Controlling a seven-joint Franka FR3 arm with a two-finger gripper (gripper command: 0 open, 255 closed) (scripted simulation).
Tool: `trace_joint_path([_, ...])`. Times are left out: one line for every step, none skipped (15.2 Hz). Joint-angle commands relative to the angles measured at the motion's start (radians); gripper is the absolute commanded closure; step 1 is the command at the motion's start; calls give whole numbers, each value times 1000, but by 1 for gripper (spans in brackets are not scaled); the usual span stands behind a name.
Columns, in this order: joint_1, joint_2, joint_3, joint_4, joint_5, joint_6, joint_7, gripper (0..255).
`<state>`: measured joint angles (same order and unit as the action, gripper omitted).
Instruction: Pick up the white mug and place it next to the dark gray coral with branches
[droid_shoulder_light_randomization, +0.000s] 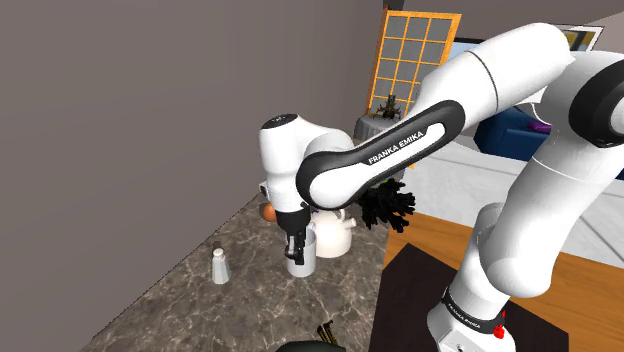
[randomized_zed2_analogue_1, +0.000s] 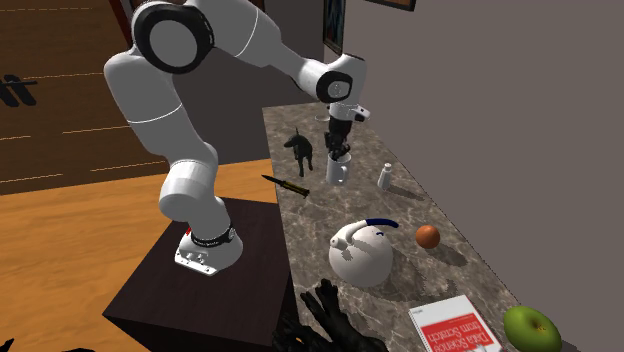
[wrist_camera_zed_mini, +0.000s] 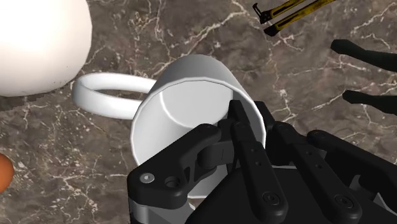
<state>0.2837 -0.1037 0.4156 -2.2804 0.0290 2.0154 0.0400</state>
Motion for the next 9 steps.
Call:
trace_joint_path([0, -15, -1, 14, 6, -28, -4, 255])
trace_joint_path([0, -21, -2, 22, 8, -42, -6, 255])
trace_joint_path([0, -28, -3, 30, 10, -56, -8, 255])
trace_joint_path([0, -34, -4, 38, 12, -69, -10, 255])
trace_joint_path([0, -39, -5, 46, 14, -83, -12, 255])
trace_joint_path([0, -45, -6, 55, 15, -97, -14, 255])
trace_joint_path([0, -50, -7, 63, 17, -110, -15, 255])
trace_joint_path([0, -55, -8, 72, 18, -124, -17, 255])
trace_joint_path([0, -60, -9, 81, 20, -138, -18, 255])
